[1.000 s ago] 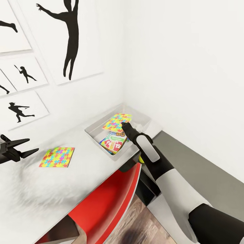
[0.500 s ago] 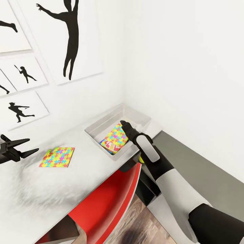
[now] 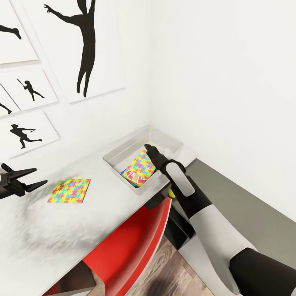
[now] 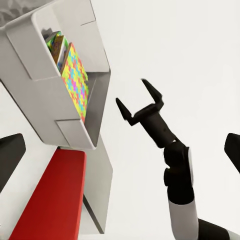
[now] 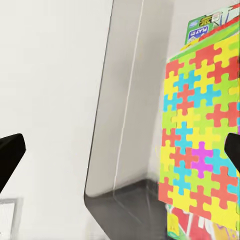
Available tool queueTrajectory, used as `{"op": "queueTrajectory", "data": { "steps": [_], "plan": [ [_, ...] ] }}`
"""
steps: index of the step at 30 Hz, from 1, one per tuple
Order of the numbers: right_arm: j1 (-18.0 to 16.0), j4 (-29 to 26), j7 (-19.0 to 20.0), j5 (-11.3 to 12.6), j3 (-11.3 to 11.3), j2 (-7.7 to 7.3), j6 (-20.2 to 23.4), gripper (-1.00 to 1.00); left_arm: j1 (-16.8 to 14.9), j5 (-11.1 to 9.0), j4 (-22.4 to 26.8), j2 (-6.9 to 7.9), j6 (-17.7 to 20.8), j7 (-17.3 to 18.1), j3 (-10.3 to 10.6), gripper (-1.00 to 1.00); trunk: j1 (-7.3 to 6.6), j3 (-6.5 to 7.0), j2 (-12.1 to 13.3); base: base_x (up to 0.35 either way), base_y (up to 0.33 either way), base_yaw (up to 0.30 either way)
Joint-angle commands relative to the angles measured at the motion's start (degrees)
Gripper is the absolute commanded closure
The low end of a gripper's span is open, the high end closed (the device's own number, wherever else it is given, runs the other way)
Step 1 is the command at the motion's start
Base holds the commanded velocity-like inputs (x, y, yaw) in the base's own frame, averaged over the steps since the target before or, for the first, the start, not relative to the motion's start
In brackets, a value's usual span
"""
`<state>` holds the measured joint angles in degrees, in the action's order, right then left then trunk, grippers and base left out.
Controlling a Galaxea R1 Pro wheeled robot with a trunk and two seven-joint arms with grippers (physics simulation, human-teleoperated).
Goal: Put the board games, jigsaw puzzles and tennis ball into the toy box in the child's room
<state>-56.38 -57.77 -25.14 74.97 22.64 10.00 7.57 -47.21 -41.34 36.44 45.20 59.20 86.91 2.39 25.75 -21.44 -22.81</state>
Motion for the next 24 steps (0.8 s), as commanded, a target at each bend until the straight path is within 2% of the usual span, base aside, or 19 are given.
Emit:
{"op": "queueTrajectory", "data": {
  "steps": [1, 3, 5, 8, 10, 13, 18, 20, 23, 24],
  "plan": [
    [-0.08, -0.95, -0.40, 0.18, -0.11, 0.00, 1.53, -1.00, -0.08, -0.02, -0.05, 0.06, 0.59, 0.37, 0.25, -1.00, 0.04, -0.10, -0.11, 0.000, 0.000, 0.000],
    [-0.22, -2.53, -0.51, 0.12, -0.26, 0.00, 5.00, -1.00, -0.08, 0.05, -0.05, 0.06, 0.58, 0.37, 0.23, -1.00, 0.04, -0.10, -0.11, 0.000, 0.000, 0.000],
    [-1.25, -5.83, -0.74, 0.00, -1.37, 0.00, 12.06, -1.00, -0.08, 0.14, -0.05, 0.08, 0.57, 0.36, 0.19, -1.00, 0.04, -0.10, -0.11, 0.000, 0.000, 0.000],
    [-2.88, -9.41, -3.00, -0.01, -6.42, 0.00, 22.74, -1.00, -0.08, 0.20, -0.04, 0.07, 0.60, 0.36, 0.23, -1.00, 0.04, -0.10, -0.11, 0.000, 0.000, 0.000],
    [-3.32, -10.95, -5.09, 0.00, -9.58, 0.00, 27.66, -1.00, -0.08, 0.22, -0.04, 0.06, 0.61, 0.36, 0.24, -1.00, 0.04, -0.10, -0.11, 0.000, 0.000, 0.000],
    [-3.53, -14.32, -6.50, 0.58, -11.75, 0.00, 31.32, -1.00, -0.08, 0.23, -0.03, 0.06, 0.58, 0.37, 0.25, -1.00, 0.04, -0.10, -0.11, 0.000, 0.000, 0.000],
    [-3.64, -16.88, -6.90, 3.00, -12.39, 0.00, 36.80, -1.00, -0.08, 0.27, -0.01, 0.06, 0.58, 0.39, 0.20, -1.00, 0.04, -0.10, -0.11, 0.000, 0.000, 0.000],
    [-3.65, -17.59, -6.92, 3.29, -12.70, 0.00, 37.91, -1.00, -0.08, 0.28, -0.03, 0.06, 0.60, 0.38, 0.18, -1.00, 0.04, -0.10, -0.11, 0.000, 0.000, 0.000],
    [-3.58, -18.13, -6.92, 3.61, -14.33, 0.00, 38.68, -1.00, -0.08, 0.29, -0.03, 0.06, 0.62, 0.37, 0.17, -1.00, 0.04, -0.10, -0.11, 0.000, 0.000, 0.000],
    [-3.49, -18.37, -6.89, 3.73, -15.50, 0.00, 38.93, -1.00, -0.08, 0.30, -0.04, 0.06, 0.62, 0.38, 0.17, -1.00, 0.04, -0.10, -0.11, 0.000, 0.000, 0.000]
  ]
}}
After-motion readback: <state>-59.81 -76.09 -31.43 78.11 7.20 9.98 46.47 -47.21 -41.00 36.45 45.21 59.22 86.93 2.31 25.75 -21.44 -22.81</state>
